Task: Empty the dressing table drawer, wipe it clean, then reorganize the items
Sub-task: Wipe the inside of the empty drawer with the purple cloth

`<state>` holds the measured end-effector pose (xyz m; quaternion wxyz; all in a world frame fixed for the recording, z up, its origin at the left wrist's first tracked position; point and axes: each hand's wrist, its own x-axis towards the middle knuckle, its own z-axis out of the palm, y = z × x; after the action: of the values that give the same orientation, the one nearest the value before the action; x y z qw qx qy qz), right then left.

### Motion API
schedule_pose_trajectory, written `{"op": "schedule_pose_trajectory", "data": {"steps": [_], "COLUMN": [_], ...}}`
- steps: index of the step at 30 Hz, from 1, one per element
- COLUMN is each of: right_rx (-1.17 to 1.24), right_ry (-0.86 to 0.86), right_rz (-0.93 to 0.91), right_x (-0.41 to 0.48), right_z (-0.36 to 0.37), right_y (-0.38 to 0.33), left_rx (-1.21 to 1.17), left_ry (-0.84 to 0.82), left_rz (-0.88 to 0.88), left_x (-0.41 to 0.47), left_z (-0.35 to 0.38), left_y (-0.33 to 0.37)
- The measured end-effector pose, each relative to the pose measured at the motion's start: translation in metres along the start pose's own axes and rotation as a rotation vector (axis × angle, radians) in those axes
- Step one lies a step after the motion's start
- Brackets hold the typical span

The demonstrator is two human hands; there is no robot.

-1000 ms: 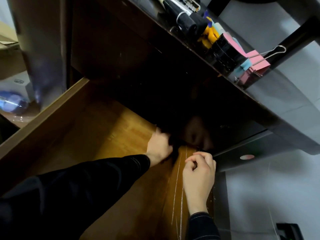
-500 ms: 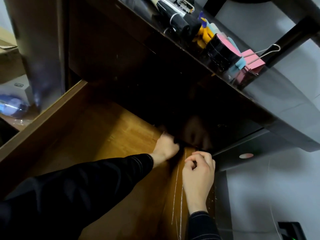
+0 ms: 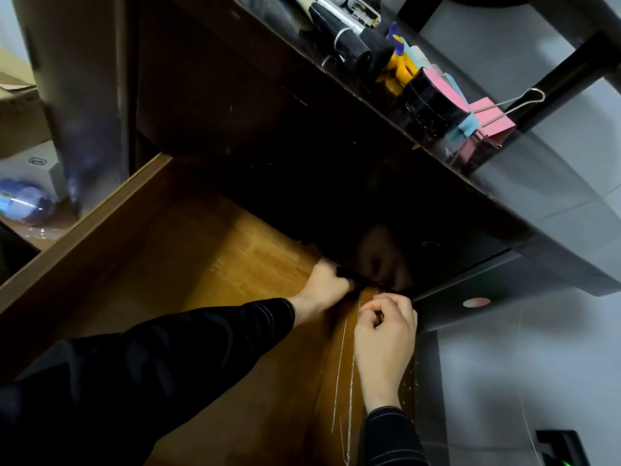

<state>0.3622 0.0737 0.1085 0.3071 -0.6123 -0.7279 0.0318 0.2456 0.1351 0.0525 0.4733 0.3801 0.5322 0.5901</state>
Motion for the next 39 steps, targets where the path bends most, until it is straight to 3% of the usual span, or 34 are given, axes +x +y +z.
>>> {"op": "schedule_pose_trajectory", "data": {"steps": [3, 5, 10, 16, 18, 21, 22, 26, 30, 36, 39], "right_rx": [0.064, 0.076, 0.064, 0.059, 0.066, 0.108, 0.104, 0.087, 0.078, 0.073, 0.069], "right_ry": [0.032, 0.032, 0.020, 0.014, 0.016, 0.015, 0.016, 0.008, -0.001, -0.001, -0.003], "right_rz": [0.076, 0.094, 0.108, 0.108, 0.120, 0.177, 0.174, 0.168, 0.174, 0.174, 0.170], "right_x": [0.001, 0.001, 0.001, 0.000, 0.000, 0.000, 0.000, 0.001, 0.001, 0.000, 0.001], "right_z": [-0.001, -0.001, 0.000, 0.000, -0.001, 0.000, 0.000, 0.001, 0.001, -0.001, -0.001], "right_y": [0.001, 0.001, 0.001, 0.000, 0.000, 0.000, 0.001, 0.002, 0.001, 0.000, 0.000], "left_rx": [0.300, 0.471, 0.158, 0.475, 0.416, 0.079, 0.006, 0.099, 0.340, 0.068, 0.114], "left_ry": [-0.091, -0.140, -0.085, -0.135, -0.146, -0.050, -0.031, -0.125, -0.178, -0.010, -0.032], "left_rz": [0.177, 0.198, 0.121, 0.175, 0.078, -0.277, -0.290, -0.020, -0.010, -0.050, 0.030], "left_x": [-0.011, -0.010, -0.006, -0.011, -0.007, 0.001, 0.002, -0.016, -0.018, -0.007, -0.015], "left_z": [-0.008, -0.019, -0.009, -0.020, -0.019, -0.008, -0.004, 0.000, -0.013, -0.003, 0.005], "left_y": [-0.017, -0.028, -0.012, -0.033, -0.026, -0.001, 0.004, 0.003, -0.021, 0.002, 0.000]}}
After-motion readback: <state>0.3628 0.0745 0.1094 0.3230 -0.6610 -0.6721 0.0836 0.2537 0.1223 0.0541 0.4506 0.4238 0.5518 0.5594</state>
